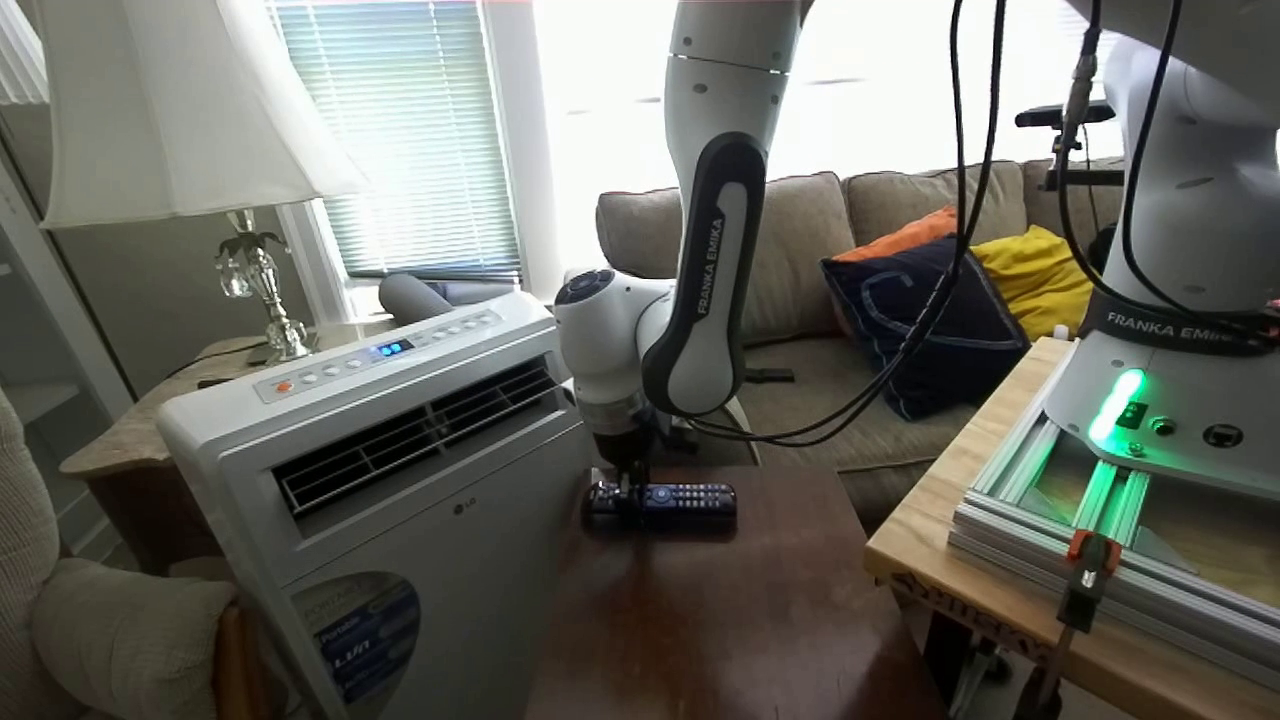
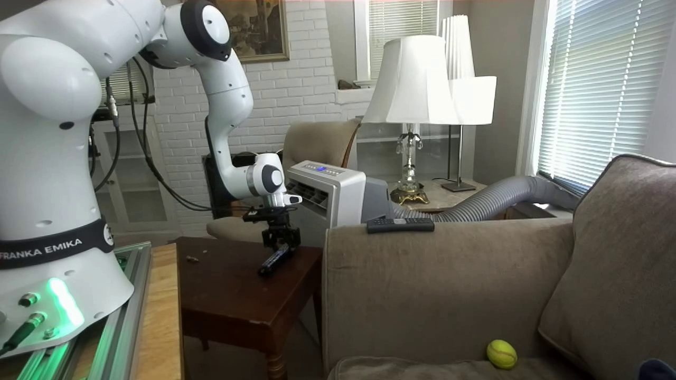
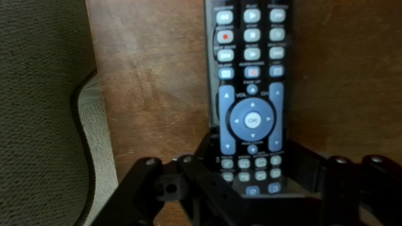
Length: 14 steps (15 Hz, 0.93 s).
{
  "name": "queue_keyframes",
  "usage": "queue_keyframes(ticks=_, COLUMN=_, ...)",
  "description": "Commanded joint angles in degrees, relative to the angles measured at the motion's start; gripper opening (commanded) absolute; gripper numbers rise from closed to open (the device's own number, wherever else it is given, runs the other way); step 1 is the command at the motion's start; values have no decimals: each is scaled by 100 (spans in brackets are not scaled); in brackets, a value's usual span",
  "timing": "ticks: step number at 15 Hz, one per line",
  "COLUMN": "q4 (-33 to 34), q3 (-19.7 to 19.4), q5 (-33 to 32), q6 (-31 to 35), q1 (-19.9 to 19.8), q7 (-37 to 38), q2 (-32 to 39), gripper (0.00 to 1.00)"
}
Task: Pick up the black remote on the table and put it on the sofas armrest
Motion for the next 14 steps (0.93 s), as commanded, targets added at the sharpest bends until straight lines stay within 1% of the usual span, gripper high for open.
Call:
queue_keyframes(ticks=1, q4=-312, q3=268, q5=115, q6=-525, q1=-201, q7=-264, q2=-424, gripper=26)
queue_keyframes(ticks=4, q4=-618, q3=555, q5=45, q6=-934, q1=-477, q7=-620, q2=-844, gripper=26)
queue_keyframes(ticks=5, q4=-799, q3=611, q5=20, q6=-1085, q1=-553, q7=-684, q2=-1116, gripper=26)
queue_keyframes(ticks=9, q4=-1336, q3=696, q5=-193, q6=-1721, q1=-898, q7=-1006, q2=-2107, gripper=26)
queue_keyframes(ticks=11, q4=-1593, q3=772, q5=-256, q6=-2081, q1=-1179, q7=-1196, q2=-2694, gripper=26)
queue_keyframes(ticks=14, q4=-1890, q3=966, q5=-266, q6=-2795, q1=-1706, q7=-1626, q2=-3551, gripper=26)
